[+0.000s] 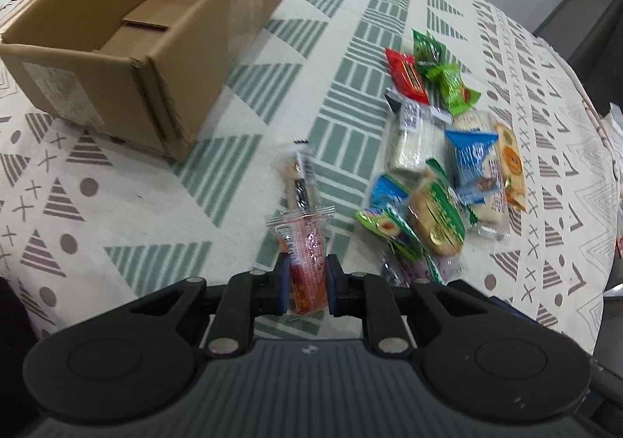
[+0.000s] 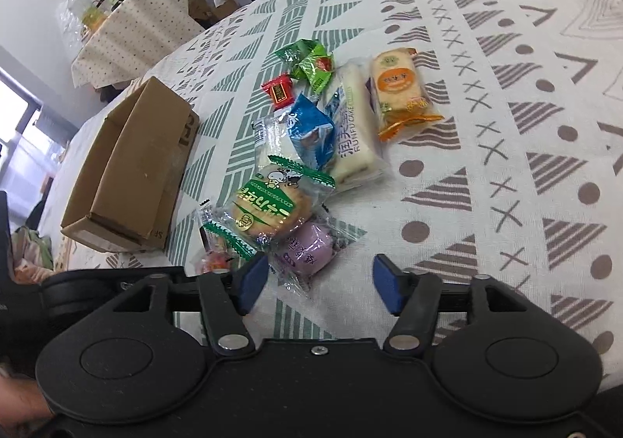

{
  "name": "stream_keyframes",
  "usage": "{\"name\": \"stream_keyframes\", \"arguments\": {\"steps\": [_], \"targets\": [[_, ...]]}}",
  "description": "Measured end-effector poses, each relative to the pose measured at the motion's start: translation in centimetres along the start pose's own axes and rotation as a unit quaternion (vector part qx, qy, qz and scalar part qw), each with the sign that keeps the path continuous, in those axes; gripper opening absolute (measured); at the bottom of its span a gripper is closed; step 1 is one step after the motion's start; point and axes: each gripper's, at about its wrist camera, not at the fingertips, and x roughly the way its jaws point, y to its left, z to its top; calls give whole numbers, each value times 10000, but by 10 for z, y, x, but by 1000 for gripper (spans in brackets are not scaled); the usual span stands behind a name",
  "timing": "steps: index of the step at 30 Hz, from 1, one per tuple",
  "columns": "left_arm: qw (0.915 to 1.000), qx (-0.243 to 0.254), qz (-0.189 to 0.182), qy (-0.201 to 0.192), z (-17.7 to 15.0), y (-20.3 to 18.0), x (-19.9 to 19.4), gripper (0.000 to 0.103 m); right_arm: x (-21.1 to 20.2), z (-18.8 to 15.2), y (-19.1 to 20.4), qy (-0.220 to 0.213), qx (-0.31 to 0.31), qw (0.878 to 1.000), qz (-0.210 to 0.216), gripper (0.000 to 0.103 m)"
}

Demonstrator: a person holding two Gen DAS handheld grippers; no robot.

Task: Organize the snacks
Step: 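Grasp the purple round bun packet with the right tool while the left lifts the red packet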

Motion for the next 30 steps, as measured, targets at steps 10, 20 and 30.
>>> {"name": "stream_keyframes", "arguments": {"steps": [10,20,30], "targets": [[9998,-131,-54,-162,12,17,-14,17,15,-1,21,-4,-539,9981,-288,81],[9989,-229,-134,-390,18,34,-20,17,44,-4,51,136,-1353,9868,-877,83],[9974,-249,-286,-608,17,40,-29,17,54,-9,61,145,-1650,9788,-1202,62]]}}
